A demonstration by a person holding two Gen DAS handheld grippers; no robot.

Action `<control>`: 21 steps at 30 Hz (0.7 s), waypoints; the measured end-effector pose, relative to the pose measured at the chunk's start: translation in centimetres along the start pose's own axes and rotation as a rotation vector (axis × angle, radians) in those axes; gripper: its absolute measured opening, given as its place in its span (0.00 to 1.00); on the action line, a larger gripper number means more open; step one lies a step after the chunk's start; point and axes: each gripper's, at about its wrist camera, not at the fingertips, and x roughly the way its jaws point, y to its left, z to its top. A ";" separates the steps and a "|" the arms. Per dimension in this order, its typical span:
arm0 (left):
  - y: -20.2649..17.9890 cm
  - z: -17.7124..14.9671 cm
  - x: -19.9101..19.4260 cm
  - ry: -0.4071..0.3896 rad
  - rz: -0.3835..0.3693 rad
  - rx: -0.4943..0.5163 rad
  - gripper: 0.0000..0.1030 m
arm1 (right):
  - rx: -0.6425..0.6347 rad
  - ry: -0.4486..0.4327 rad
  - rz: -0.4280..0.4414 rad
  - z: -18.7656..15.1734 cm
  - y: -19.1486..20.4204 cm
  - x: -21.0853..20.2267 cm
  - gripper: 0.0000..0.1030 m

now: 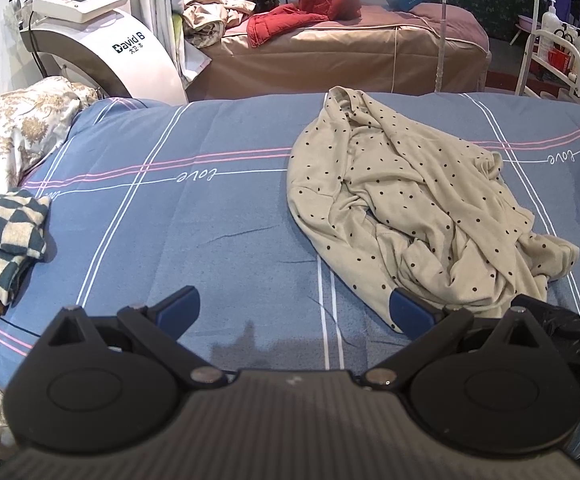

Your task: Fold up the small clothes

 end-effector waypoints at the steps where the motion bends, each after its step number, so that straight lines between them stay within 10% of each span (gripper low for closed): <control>1: 0.0 0.0 0.0 -0.001 -0.002 0.000 1.00 | 0.011 0.011 -0.005 0.2 0.0 0.1 1.00; 21: 0.3 -0.2 0.3 0.003 0.001 -0.009 1.00 | 0.008 -0.028 -0.052 0.5 -0.3 -0.4 1.00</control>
